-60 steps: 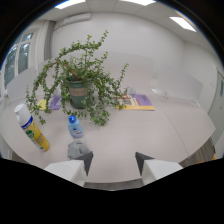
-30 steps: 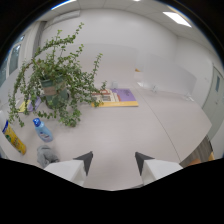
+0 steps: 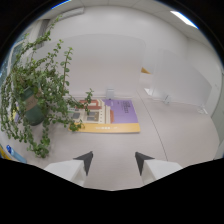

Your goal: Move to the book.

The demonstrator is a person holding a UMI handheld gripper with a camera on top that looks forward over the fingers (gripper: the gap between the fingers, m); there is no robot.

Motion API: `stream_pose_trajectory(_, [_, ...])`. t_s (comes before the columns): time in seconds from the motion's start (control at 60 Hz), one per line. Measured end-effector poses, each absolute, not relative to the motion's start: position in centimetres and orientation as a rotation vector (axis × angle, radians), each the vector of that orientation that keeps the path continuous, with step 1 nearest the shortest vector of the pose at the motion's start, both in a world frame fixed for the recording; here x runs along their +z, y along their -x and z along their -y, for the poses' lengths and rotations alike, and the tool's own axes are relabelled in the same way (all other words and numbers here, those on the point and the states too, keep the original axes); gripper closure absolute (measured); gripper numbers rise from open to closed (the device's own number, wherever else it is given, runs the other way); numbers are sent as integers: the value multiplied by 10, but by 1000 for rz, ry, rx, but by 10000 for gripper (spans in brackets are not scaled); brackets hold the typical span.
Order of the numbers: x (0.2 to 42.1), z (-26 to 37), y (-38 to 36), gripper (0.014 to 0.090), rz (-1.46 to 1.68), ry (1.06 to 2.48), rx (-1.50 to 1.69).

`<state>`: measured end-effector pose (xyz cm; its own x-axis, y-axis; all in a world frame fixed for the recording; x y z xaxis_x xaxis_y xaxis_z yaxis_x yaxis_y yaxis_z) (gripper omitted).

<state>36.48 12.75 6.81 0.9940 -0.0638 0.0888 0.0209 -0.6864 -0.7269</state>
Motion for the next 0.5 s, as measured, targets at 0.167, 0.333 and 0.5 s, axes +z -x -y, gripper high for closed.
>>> stream_pose_trajectory(0.167, [56,-182,-372,205,-16,2322,-119])
stream_pose_trajectory(0.333, [44,-229,-374,206,-5,2318,-114])
stream_pose_trajectory(0.5, [34,-263,-370,205,2,2316,-103])
